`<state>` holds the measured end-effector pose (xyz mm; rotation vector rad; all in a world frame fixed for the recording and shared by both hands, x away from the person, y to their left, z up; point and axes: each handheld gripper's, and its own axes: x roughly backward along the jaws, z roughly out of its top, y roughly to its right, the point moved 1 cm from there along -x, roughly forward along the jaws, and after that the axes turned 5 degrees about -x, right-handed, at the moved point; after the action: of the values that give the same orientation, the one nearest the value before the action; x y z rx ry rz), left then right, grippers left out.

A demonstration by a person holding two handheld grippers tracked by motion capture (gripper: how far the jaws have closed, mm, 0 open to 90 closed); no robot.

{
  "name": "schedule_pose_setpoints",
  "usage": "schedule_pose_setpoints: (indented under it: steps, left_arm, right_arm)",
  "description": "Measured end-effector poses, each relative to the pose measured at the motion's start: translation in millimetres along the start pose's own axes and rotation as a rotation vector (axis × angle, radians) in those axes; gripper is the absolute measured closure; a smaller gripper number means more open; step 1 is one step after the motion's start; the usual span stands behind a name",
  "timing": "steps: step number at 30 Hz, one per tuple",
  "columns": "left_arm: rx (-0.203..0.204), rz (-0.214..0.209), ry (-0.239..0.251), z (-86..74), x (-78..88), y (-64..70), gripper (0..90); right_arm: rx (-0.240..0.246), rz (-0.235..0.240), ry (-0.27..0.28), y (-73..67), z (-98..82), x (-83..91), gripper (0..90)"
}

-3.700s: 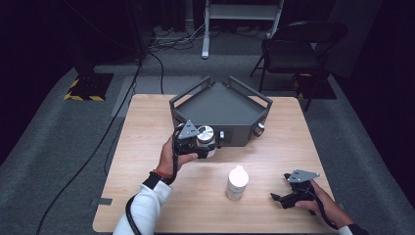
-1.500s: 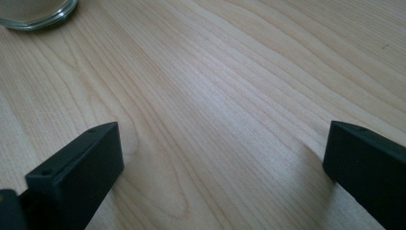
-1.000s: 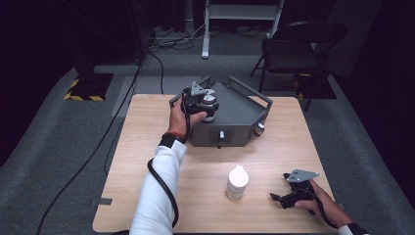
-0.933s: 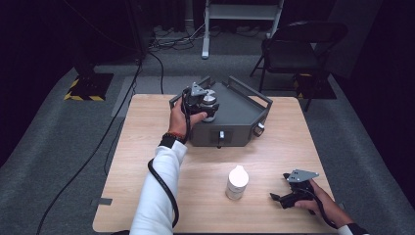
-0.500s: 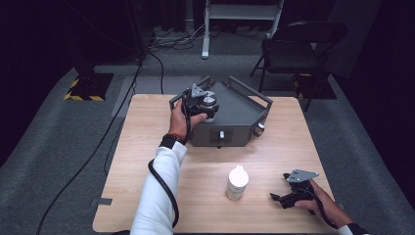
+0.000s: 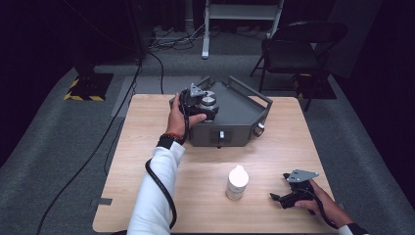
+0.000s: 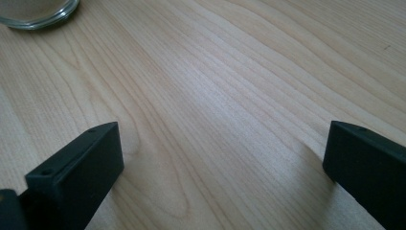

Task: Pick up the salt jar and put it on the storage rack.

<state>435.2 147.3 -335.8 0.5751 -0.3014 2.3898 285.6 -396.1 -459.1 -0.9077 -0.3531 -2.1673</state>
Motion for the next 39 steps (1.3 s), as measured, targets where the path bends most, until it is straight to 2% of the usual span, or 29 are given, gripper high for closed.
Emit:
schedule_pose_setpoints:
  steps: [3, 9, 22, 27, 34, 37, 39]
  left_arm:
    - [-0.019, 0.019, 0.007, 4.2, 8.5, 4.2, 1.4]
    - [-0.06, 0.014, 0.022, 9.6, 23.9, 7.9, 1.4]
    - [-0.127, -0.003, 0.047, 12.2, 44.4, 20.3, 1.3]
    - [-0.146, 0.0, 0.055, 7.3, 52.5, 25.7, 1.2]
    - [-0.167, -0.021, 0.076, -2.3, 61.3, 30.7, 1.2]
    - [-0.189, -0.027, 0.077, -6.2, 65.1, 31.6, 1.1]
    - [-0.186, -0.026, 0.083, -9.9, 67.1, 32.6, 1.1]
  right_arm:
    - [0.0, 0.0, 0.0, 0.0, 0.0, 0.0, 0.0]
    - [0.0, 0.0, 0.0, 0.0, 0.0, 0.0, 0.0]
    - [-0.001, -0.001, 0.0, -0.3, 0.1, -0.1, 0.0]
    - [-0.001, -0.002, 0.0, -0.4, 0.1, -0.1, 0.0]
    - [-0.002, -0.002, 0.0, -0.4, 0.1, -0.1, 0.0]
    - [-0.002, -0.002, 0.0, -0.4, 0.1, 0.0, 0.0]
    - [-0.002, -0.002, 0.0, -0.4, 0.1, -0.1, 0.0]
